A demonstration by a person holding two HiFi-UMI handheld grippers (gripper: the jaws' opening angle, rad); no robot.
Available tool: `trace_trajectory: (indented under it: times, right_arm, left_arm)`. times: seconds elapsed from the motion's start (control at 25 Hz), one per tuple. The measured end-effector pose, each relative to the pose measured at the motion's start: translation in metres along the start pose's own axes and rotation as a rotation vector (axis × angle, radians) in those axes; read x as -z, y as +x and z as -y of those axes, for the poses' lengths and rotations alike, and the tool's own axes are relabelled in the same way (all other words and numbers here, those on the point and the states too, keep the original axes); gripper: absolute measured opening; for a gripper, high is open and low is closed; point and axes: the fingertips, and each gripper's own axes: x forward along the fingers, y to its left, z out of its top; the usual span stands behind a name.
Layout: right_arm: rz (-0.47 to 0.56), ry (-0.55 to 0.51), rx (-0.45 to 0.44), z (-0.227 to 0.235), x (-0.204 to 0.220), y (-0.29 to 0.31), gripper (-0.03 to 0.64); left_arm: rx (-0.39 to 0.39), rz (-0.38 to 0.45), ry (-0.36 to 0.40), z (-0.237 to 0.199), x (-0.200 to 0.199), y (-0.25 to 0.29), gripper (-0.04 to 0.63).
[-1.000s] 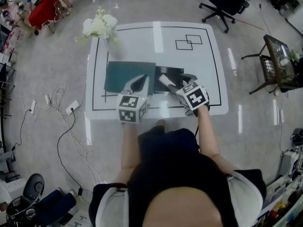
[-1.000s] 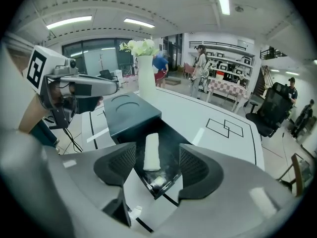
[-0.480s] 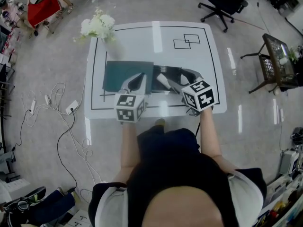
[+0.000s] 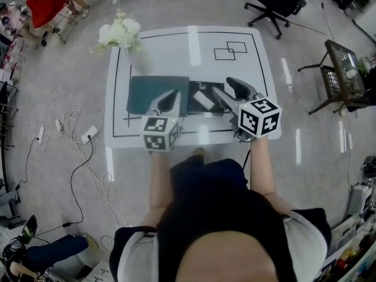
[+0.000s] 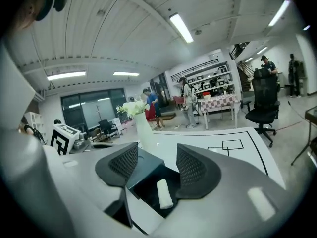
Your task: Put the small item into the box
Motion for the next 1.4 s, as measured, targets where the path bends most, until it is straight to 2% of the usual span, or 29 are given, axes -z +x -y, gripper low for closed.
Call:
trace_trajectory:
  times: [0.32, 0.76, 1.4]
  right_arm:
    - [0.094, 0.063, 0.102, 0.029, -0.001, -0.008, 0.149]
    - [0.114, 0.124, 0.178, 0.042, 0.007, -0.011, 0.002]
    - [0.100, 0.121, 0.233, 0.049, 0.015, -0.010, 0.000]
  left_arm:
    - [0.002, 0.005, -0.001, -0.002, -0.002, 0.005, 0.009]
    - [0.021, -0.005, 0.003, -0.003, -0.001, 0.012, 0.009]
    - [0.037, 0.004, 0.013, -0.009, -0.005, 0.020, 0.009]
